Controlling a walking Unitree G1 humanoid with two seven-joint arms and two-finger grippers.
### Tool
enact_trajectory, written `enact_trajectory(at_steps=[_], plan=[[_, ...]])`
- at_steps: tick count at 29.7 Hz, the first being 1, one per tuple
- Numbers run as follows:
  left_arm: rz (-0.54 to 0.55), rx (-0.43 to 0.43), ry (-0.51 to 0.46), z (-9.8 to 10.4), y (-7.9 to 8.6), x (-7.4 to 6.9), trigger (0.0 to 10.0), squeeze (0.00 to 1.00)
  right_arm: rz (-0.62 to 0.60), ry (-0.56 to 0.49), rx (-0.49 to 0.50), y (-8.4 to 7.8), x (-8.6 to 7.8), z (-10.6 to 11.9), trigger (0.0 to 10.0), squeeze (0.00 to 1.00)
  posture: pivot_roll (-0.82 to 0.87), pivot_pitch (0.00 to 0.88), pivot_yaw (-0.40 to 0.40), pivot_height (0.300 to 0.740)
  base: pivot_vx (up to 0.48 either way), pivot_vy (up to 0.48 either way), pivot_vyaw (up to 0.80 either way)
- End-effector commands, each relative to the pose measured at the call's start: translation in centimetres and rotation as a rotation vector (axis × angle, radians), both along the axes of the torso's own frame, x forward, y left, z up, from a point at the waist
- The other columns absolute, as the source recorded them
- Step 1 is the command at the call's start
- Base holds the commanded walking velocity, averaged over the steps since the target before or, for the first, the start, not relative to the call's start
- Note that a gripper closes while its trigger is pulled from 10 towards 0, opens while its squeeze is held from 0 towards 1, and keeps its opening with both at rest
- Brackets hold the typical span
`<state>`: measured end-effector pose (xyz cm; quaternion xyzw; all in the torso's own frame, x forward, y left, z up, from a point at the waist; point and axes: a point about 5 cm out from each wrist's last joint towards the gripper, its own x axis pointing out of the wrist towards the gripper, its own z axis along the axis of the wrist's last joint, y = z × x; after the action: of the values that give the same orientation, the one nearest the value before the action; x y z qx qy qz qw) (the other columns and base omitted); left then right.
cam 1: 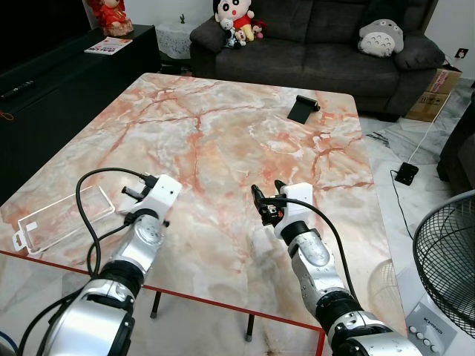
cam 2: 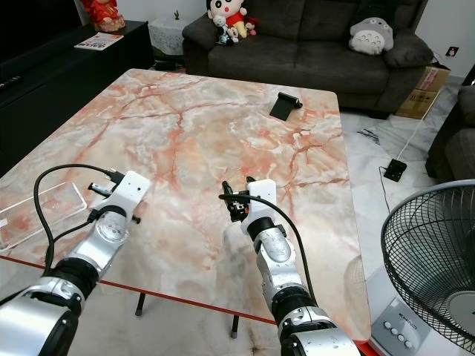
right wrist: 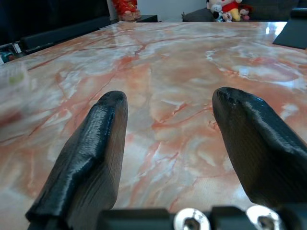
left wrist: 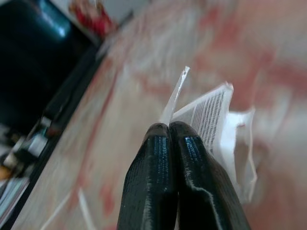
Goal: Picking trash to rubbish bin
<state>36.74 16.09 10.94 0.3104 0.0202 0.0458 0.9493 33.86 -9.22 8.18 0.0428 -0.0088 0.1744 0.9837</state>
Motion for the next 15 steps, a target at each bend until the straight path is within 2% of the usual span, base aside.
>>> enact_trajectory(at_steps=[1, 2, 6, 7, 11, 15], plan=[[-0.031, -0.045, -0.066, 0.9, -0.6, 0.1, 6.0, 0.0, -0.008, -0.007, 0.01, 0.0, 0.2, 0.3, 10.0, 0.0, 0.04, 0.0, -0.019, 0.74, 0.0, 0.0, 0.0], [-0.052, -0.048, -0.089, 1.1, -1.1, 0.0, 10.0, 0.0, -0.009, -0.01, 0.011, 0.0, 0.2, 0.4, 10.0, 0.0, 0.04, 0.0, -0.019, 0.74, 0.0, 0.0, 0.0], [-0.076, -0.09, -0.13, 1.2, -1.6, -0.2, 10.0, 0.0, -0.012, -0.017, 0.015, 0.0, 0.3, 0.5, 10.0, 0.0, 0.04, 0.0, -0.017, 0.74, 0.0, 0.0, 0.0], [-0.103, -0.153, -0.158, 1.4, -2.0, -0.4, 10.0, 0.0, -0.015, -0.024, 0.022, 0.0, 0.3, 0.7, 10.0, 0.0, 0.04, 0.0, -0.017, 0.74, 0.0, 0.0, 0.0], [-0.121, -0.315, -0.203, 1.1, -2.3, -1.1, 10.0, 0.0, -0.024, -0.052, 0.045, 0.3, 0.3, 1.0, 10.0, 0.0, 0.04, 0.0, -0.016, 0.74, 0.0, 0.0, 0.0], [-0.107, -0.366, -0.28, 1.4, -1.7, -1.6, 10.0, 0.0, -0.039, -0.07, 0.063, 0.2, 0.3, 1.2, 10.0, 0.0, 0.04, 0.0, -0.017, 0.74, 0.0, 0.0, 0.0]])
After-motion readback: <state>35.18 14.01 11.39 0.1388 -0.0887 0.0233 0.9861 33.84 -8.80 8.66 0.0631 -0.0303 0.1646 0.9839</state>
